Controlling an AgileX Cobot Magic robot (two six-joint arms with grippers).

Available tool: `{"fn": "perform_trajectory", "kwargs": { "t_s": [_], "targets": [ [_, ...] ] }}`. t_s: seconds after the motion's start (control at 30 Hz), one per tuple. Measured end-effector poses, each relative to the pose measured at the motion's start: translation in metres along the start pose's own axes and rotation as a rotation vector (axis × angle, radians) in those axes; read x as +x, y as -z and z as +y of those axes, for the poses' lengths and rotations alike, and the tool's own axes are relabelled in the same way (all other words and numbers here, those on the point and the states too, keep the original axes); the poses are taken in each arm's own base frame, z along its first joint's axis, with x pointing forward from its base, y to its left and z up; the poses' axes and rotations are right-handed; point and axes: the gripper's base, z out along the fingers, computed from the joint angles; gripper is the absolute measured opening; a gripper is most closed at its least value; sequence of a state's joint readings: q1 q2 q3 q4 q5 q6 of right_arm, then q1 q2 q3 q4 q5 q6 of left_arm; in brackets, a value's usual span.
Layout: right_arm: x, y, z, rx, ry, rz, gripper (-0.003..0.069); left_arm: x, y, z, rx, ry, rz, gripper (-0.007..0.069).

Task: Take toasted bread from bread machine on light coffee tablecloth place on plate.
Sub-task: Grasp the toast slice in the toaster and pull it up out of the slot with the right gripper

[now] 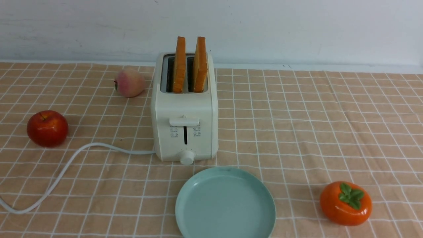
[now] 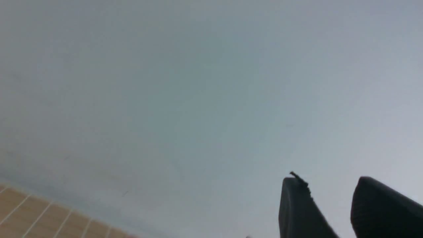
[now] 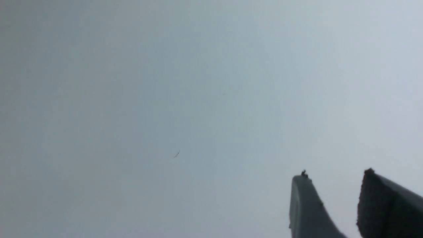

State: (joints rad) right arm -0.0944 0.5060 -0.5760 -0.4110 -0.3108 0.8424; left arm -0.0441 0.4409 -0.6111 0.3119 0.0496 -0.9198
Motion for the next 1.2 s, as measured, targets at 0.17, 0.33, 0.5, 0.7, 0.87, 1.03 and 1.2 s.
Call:
{"fn": "perform_trajectory", "kwargs": {
  "t_s": [0.17,0.33,0.5,0.7,0.87,1.03,1.2],
  "targets": [
    [-0.008,-0.047,0.002,0.018,0.037,0.142,0.0240,0.020,-0.018,0.025,-0.346,0.027,0.293,0.0238],
    [0.021,-0.084,-0.005,-0.034,0.095,0.366,0.0240,0.040,-0.020,0.045,-0.574,0.018,0.500,0.0238],
    [0.067,-0.115,-0.016,-0.093,-0.029,0.646,0.0240,0.045,-0.018,0.050,-0.631,-0.019,0.572,0.0238],
    [0.104,-0.145,-0.032,-0.113,-0.075,0.783,0.0240,0.046,-0.017,0.049,-0.629,-0.003,0.582,0.0238],
    [0.081,-0.170,-0.041,-0.037,0.165,0.636,0.0240,0.046,-0.018,0.049,-0.624,0.005,0.582,0.0238],
    [0.049,-0.175,-0.059,0.221,0.339,0.460,0.0240,0.046,-0.018,0.048,-0.624,0.008,0.583,0.0238],
    [0.037,-0.169,-0.079,0.457,0.455,0.383,0.0240,0.046,-0.018,0.048,-0.622,0.013,0.583,0.0238]
  ]
}}
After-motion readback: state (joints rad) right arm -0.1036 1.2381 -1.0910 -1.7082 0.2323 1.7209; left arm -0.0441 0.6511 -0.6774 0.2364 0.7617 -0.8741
